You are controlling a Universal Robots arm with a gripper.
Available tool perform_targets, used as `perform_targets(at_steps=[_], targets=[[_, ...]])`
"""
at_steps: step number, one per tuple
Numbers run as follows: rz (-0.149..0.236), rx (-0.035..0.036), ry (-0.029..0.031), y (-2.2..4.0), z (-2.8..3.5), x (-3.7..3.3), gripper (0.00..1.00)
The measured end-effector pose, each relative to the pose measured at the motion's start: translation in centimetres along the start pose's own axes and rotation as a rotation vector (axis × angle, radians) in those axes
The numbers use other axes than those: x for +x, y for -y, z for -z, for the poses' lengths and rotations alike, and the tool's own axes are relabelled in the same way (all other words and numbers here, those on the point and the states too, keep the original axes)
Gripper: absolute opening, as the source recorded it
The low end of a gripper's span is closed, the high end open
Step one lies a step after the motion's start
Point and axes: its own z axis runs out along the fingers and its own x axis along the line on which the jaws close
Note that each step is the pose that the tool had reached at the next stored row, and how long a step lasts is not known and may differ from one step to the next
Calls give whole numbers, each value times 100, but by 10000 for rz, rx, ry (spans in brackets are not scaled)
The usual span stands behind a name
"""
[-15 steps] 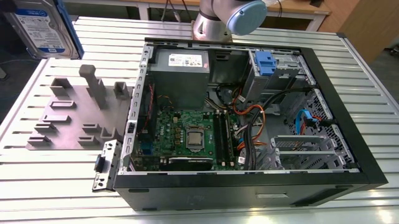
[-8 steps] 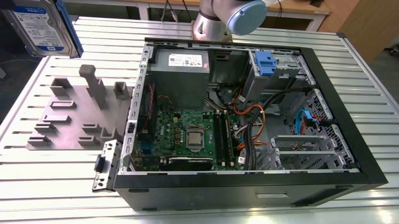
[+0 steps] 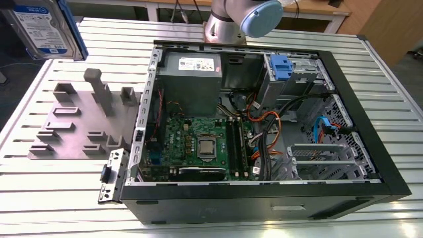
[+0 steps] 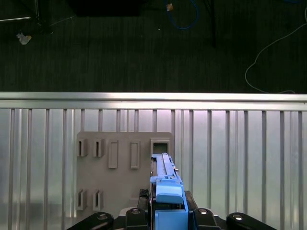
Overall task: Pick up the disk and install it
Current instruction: 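Pick up the disk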
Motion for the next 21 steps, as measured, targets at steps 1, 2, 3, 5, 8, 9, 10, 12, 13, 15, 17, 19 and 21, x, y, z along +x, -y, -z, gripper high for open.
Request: perform_targets(at_steps=[1,2,3,5,8,9,10,12,13,15,17,19,21], targets=[[0,1,0,0,3,0,36],[0,1,0,0,6,0,36],[0,0,0,0,10,0,36],[0,0,0,0,16,0,36],[0,1,0,0,23,0,36],[0,1,0,0,26,0,36],[0,0,0,0,29,0,36],[0,1,0,0,35,0,36],[0,0,0,0,38,0,36],[0,0,0,0,43,0,36],[0,0,0,-1,48,1,36],[0,0,0,0,54,1,36],[0,1,0,0,59,0,36]])
